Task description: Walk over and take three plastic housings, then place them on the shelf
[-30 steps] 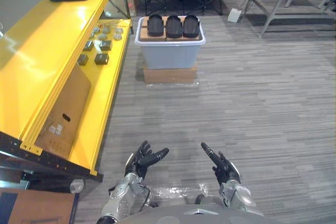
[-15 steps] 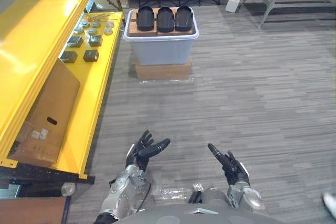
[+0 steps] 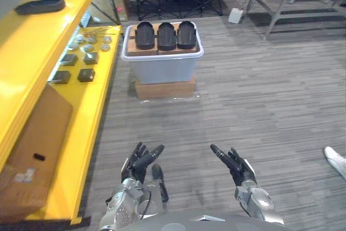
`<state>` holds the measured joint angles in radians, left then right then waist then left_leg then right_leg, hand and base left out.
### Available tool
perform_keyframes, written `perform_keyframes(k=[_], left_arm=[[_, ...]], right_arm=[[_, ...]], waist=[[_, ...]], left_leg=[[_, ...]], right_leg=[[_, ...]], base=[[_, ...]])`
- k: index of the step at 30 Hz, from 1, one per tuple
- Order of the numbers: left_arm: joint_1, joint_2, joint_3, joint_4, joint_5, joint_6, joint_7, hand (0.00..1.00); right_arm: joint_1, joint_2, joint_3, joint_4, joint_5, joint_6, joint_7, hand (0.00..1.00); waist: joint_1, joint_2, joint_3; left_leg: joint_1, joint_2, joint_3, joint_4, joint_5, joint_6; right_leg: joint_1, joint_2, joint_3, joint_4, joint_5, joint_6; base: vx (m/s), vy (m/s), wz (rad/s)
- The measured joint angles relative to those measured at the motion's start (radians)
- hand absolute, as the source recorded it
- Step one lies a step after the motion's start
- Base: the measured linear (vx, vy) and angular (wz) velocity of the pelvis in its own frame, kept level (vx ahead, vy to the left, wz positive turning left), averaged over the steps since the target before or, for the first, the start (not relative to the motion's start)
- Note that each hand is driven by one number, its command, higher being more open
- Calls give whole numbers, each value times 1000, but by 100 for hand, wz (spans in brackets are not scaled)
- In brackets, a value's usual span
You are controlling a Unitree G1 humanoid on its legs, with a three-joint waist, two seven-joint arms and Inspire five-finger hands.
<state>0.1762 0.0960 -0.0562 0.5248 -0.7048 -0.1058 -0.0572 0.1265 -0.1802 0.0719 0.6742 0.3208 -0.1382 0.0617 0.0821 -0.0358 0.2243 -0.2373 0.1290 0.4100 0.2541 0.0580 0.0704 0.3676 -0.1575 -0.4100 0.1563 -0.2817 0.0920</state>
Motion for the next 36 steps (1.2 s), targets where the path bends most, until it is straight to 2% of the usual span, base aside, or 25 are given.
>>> perform_keyframes(k=[2, 4, 5, 6, 7, 8, 11, 12, 13, 15, 17, 18, 19, 20, 21, 22, 23, 25, 26, 28, 29, 31, 33, 35, 36], left_arm=[[-7, -18, 22, -4, 5, -2, -1, 100], [-6, -24, 26, -28, 10, -2, -19, 100], [-3, -23, 26, -48, 13, -3, -29, 100], [2, -22, 26, -57, 22, -4, -29, 100], [19, -19, 25, -77, 50, -10, -29, 100], [26, 1, 30, -80, 47, -20, -26, 100], [12, 14, 33, -93, 47, -20, -15, 100], [-12, 25, 28, -98, 44, -20, -13, 100], [-51, 33, 26, -90, 39, -21, -8, 100], [-100, 45, 18, -65, 30, -27, -5, 100], [-106, 53, 18, -54, 30, -30, -5, 100], [-84, 62, 16, -54, 30, -34, -12, 100], [-68, 76, 17, -59, 27, -34, -15, 100], [-68, 79, 18, -54, 20, -35, -15, 100], [-53, 49, 14, -41, -1, -25, -12, 100], [-20, 14, 10, -41, -16, -24, -14, 100], [-11, -9, -10, -26, -35, -21, -18, 100], [-6, -32, -25, -2, -35, -17, -21, 100], [-9, -45, -26, -2, -35, -16, -26, 100], [-10, -44, -26, -6, -35, -16, -41, 100], [-10, -45, -26, -11, -32, -16, -61, 100], [-9, -45, -26, -35, -30, -17, -72, 100], [-8, -42, -24, -59, -33, -23, -72, 100], [-8, -41, -23, -58, -35, -24, -72, 100], [-8, -42, -25, -53, -35, -24, -72, 100]], right_arm=[[1, -4, -2, 1, 1, 0, -1, 100], [3, -2, -1, 11, 2, -6, -1, 100], [0, 3, 12, 29, 1, -6, -7, 100], [-2, 5, 21, 35, 1, -6, -11, 100], [-3, 25, 36, 41, 0, -7, -12, 100], [-10, 57, 45, 38, 0, -10, -11, 100], [-13, 70, 69, 24, -1, -19, -8, 100], [-13, 70, 73, 18, -1, -22, -7, 100], [-15, 67, 72, 20, -1, -21, -7, 100], [-13, 60, 67, 22, -2, -22, -8, 100], [-9, 61, 66, 24, -10, -22, -13, 100], [5, 63, 67, 23, -27, -27, -22, 100], [18, 68, 67, 23, -42, -28, -27, 100], [15, 62, 64, 23, -43, -26, -31, 100], [13, 40, 45, 23, -42, -22, -46, 100], [4, 16, 35, 19, -43, -22, -59, 100], [-13, -2, 19, 16, -42, -21, -72, 100], [-12, -19, -16, 16, -41, -9, -84, 100], [7, -17, -35, 8, -44, -4, -94, 100], [22, -7, -37, -8, -53, -4, -96, 100], [26, -10, -46, -26, -68, -8, -96, 100], [23, -9, -66, -44, -68, -23, -96, 100], [16, -12, -62, -58, -68, -51, -94, 100], [17, -12, -60, -62, -70, -56, -90, 100], [23, -13, -56, -62, -74, -57, -88, 100]], waist=[[4, -6, -2], [-1, -14, -11], [0, -23, -23], [0, -23, -25], [-1, -21, -26], [0, -12, -29], [-5, 22, -36], [-6, 35, -35], [-8, 39, -33], [-21, 37, -32], [-38, 32, -29], [-45, 11, -37], [-41, -41, -58], [-43, -42, -59], [-39, -3, -74], [-22, 45, -83], [-25, 90, -85], [-40, 109, -85], [-52, 99, -76], [-48, 80, -65], [-48, 58, -54], [-48, 59, -52], [-40, 67, -48], [-33, 78, -44], [-33, 98, -47]], left_leg=[[12, -37, 4, 38, -52, 2], [49, -88, -4, 2, -72, 15], [94, -131, -5, -65, -76, 21], [119, -144, -5, -94, -76, 21], [164, -151, -6, -134, -76, 20], [209, -140, -6, -157, -83, 12], [240, -96, -5, -174, -95, -2], [254, -73, -9, -171, -104, -17], [265, -57, -25, -161, -119, -36], [267, -32, -66, -108, -160, -49], [276, -9, -109, -22, -223, -85], [280, -1, -135, 41, -272, -110], [269, -14, -158, 108, -320, -131], [253, -5, -180, 153, -345, -141], [240, 48, -208, 191, -374, -170], [232, 111, -207, 201, -375, -175], [182, 148, -190, 324, -356, -170], [148, 186, -133, 402, -306, -159], [134, 210, -121, 450, -232, -150], [122, 212, -106, 480, -231, -159], [117, 182, -100, 431, -277, -160], [86, 147, -93, 291, -283, -164], [33, 146, -78, 112, -198, -177], [35, 147, -54, 12, -101, -184], [48, 147, -43, -18, -57, -169]], right_leg=[[-8, -51, -5, 84, 17, 13], [-86, -133, -4, 305, 39, 25], [-195, -220, 8, 534, 139, 35], [-230, -247, 15, 603, 201, 46], [-283, -284, 16, 729, 178, 28], [-328, -289, -18, 756, 82, 2], [-391, -235, -100, 583, 0, -12], [-429, -194, -103, 447, 5, -4], [-465, -169, -79, 328, 30, 28], [-528, -167, -24, 240, 97, 48], [-544, -169, 11, 202, 181, 39], [-538, -170, 37, 191, 213, 22], [-533, -170, 73, 186, 190, -3], [-544, -158, 98, 212, 249, -6], [-546, -114, 80, 244, 222, -24], [-529, -58, 58, 211, 210, -40], [-525, -29, 34, 195, 201, -57], [-493, -13, -4, 176, 198, -78], [-425, -6, -45, 129, 201, -81], [-367, -10, -60, 81, 205, -82], [-316, -11, -61, 17, 215, -75], [-273, -4, -60, -61, 223, -78], [-256, -4, -50, -79, 219, -70], [-234, -5, -35, -79, 212, -34], [-206, -1, -22, -78, 200, -2]], base=[[298, 248, 12], [287, 237, 34], [294, 192, 25], [362, 199, 14], [307, 130, -14], [300, 108, -16], [272, 15, -16], [229, -54, 7], [221, -106, 20], [260, -197, 57], [267, -272, 67], [310, -399, 64], [336, -444, 68], [319, -487, 61], [313, -389, 22], [385, -374, 12], [341, -227, 1], [307, -208, 47], [359, -238, 65], [271, -162, 41], [177, -72, 14], [186, -12, 3], [192, 94, -21], [184, 187, -36], [333, 338, -50]])
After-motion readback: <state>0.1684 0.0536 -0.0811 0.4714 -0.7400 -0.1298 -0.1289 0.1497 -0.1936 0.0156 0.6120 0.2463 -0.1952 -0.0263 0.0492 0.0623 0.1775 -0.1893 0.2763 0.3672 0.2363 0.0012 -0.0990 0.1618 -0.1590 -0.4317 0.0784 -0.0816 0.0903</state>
